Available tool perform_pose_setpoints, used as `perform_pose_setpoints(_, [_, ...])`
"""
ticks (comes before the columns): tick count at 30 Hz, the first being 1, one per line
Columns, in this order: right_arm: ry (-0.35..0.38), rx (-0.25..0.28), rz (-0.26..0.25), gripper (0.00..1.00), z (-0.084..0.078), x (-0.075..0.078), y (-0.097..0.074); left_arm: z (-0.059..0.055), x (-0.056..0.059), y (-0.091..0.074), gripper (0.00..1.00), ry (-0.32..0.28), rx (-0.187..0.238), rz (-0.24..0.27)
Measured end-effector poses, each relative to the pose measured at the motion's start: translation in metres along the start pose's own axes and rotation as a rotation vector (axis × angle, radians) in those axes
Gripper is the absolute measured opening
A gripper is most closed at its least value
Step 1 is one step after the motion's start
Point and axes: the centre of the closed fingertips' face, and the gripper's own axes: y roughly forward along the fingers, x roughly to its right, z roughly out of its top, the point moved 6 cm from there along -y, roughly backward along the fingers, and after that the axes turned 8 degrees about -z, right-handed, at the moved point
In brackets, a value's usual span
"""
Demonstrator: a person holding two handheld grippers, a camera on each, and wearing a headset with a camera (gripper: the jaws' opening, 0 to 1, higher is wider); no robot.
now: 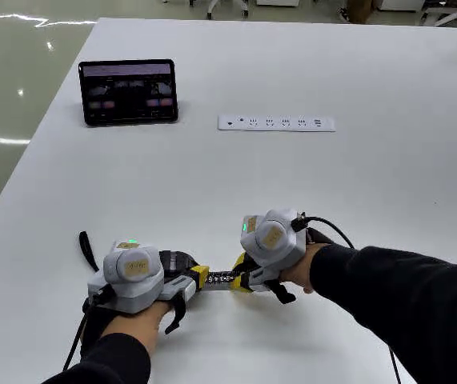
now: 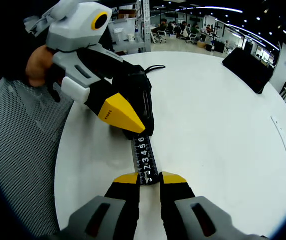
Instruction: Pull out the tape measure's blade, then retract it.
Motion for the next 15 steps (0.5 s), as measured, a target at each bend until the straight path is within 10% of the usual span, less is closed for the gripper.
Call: perform_pose_setpoints(15, [0.006, -0.002, -0.003, 0.10, 0.0008, -0.0017, -0.0007, -0.0027, 0.0020, 0.0010, 0.63, 0.117, -0.036, 0.014])
